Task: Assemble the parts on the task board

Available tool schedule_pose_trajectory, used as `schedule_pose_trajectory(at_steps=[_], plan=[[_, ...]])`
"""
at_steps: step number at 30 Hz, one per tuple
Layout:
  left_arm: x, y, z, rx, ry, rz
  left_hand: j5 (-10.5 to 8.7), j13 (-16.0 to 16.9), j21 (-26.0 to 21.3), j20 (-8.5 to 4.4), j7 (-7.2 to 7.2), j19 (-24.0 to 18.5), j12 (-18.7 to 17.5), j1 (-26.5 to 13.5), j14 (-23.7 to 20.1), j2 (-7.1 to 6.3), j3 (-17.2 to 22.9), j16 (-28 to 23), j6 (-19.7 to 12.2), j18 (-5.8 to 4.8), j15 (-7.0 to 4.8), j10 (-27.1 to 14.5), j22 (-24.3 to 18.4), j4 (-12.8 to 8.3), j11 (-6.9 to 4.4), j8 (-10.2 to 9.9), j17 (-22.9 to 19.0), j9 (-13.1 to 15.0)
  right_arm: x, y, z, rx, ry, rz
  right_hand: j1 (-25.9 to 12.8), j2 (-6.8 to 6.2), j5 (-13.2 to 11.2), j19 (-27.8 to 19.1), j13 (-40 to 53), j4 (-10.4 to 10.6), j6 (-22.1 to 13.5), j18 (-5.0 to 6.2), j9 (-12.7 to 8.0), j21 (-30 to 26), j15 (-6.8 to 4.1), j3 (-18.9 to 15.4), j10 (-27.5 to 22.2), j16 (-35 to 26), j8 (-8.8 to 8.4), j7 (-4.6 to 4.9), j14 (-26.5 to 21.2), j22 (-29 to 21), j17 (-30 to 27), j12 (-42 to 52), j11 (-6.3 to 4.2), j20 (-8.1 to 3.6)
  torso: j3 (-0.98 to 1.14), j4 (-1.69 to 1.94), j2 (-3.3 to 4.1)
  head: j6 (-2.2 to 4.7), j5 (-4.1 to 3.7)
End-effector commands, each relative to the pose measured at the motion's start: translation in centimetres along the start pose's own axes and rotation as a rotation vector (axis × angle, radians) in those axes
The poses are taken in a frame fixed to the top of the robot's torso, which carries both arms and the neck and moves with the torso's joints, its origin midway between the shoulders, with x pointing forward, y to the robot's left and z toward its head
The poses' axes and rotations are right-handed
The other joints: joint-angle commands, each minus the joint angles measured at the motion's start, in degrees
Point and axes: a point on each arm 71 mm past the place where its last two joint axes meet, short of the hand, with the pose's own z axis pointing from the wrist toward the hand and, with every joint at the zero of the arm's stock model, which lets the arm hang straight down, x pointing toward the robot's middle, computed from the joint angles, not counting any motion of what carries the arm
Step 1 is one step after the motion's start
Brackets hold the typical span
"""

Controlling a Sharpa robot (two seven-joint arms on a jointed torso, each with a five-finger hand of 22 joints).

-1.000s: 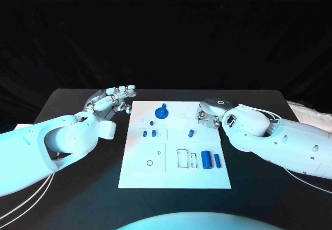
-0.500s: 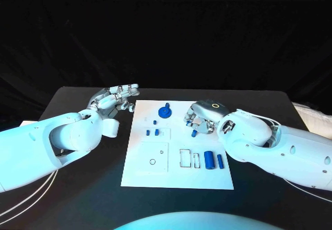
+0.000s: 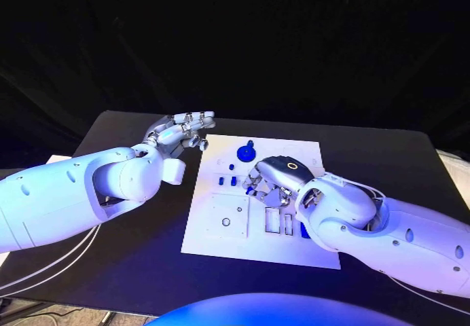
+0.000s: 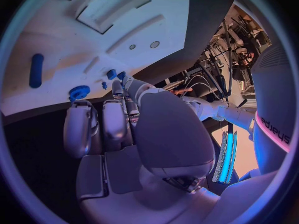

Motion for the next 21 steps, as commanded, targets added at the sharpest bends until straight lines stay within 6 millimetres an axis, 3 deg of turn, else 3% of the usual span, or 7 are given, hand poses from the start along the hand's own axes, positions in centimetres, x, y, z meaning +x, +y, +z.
schedule_pose_trajectory(at_steps=[1, 8, 17, 21], plan=[[0.4, 0.0, 0.0, 0.006, 0.028, -0.007, 0.31, 0.1, -0.3, 0.03, 0.24, -0.2, 0.2, 0.3, -0.4, 0.09, 0.1, -0.3, 0.0, 0.64, 0.03, -0.3, 0.0, -0.3, 0.01, 0.3, -0.1, 0.0, 1.1, 0.7, 0.1, -0.037, 0.03, 0.006, -0.5, -0.05, 0.4, 0.2, 0.1, -0.2, 0.0, 0.58, 0.0, 0.3, 0.5, 0.2, 0.3, 0.3, -0.01, 0.51, 2.0, 0.0, -0.1, 0.4, -0.05, 0.3, 0.04, -0.02, 0.0, -0.37, 0.68], [0.6, 0.0, 0.0, 0.004, 0.033, -0.009, 0.31, 0.1, -0.3, 0.03, 0.24, -0.2, 0.2, 0.3, -0.4, 0.09, 0.1, -0.3, 0.0, 0.64, 0.03, -0.3, 0.0, -0.3, 0.01, 0.3, -0.1, 0.0, 2.8, 1.0, 0.5, -0.043, 0.061, 0.018, -0.5, -0.03, 0.4, 0.2, 0.1, -0.4, -0.1, 0.6, 0.0, 0.2, 0.58, 0.4, 0.3, 0.3, -0.06, 0.63, 1.9, -0.1, -0.1, 0.4, 0.05, 0.39, 0.02, 0.13, 0.02, -0.72, 1.44], [0.7, 0.0, 0.1, 0.007, 0.039, -0.003, 0.31, 0.1, -0.4, 0.04, 0.27, -0.2, 0.2, 0.3, -0.5, 0.11, 0.0, -0.3, -0.1, 0.65, 0.05, -0.4, -0.1, -0.3, 0.04, 0.3, -0.1, -0.1, 3.6, 1.0, 0.9, -0.033, 0.075, 0.009, -0.6, -0.02, 0.4, 0.2, 0.1, -0.5, -0.1, 0.6, 0.0, 0.2, 0.61, 0.4, 0.3, 0.3, -0.08, 0.67, 1.9, -0.1, -0.1, 0.4, 0.09, 0.42, 0.09, -0.16, 0.03, -1.25, 2.07], [0.8, 0.0, 0.1, 0.007, 0.042, -0.002, 0.31, 0.1, -0.4, 0.04, 0.27, -0.2, 0.2, 0.3, -0.5, 0.11, 0.0, -0.3, -0.1, 0.65, 0.05, -0.4, -0.1, -0.3, 0.04, 0.3, -0.1, -0.1, 3.6, 0.9, 0.9, -0.025, 0.076, 0.0, -0.6, 0.01, 0.4, 0.2, 0.0, -0.5, -0.1, 0.6, 0.1, 0.2, 0.64, 0.5, 0.3, 0.3, -0.09, 0.7, 1.9, -0.1, -0.1, 0.4, 0.12, 0.45, 0.13, -0.06, -0.06, -1.47, 2.12]])
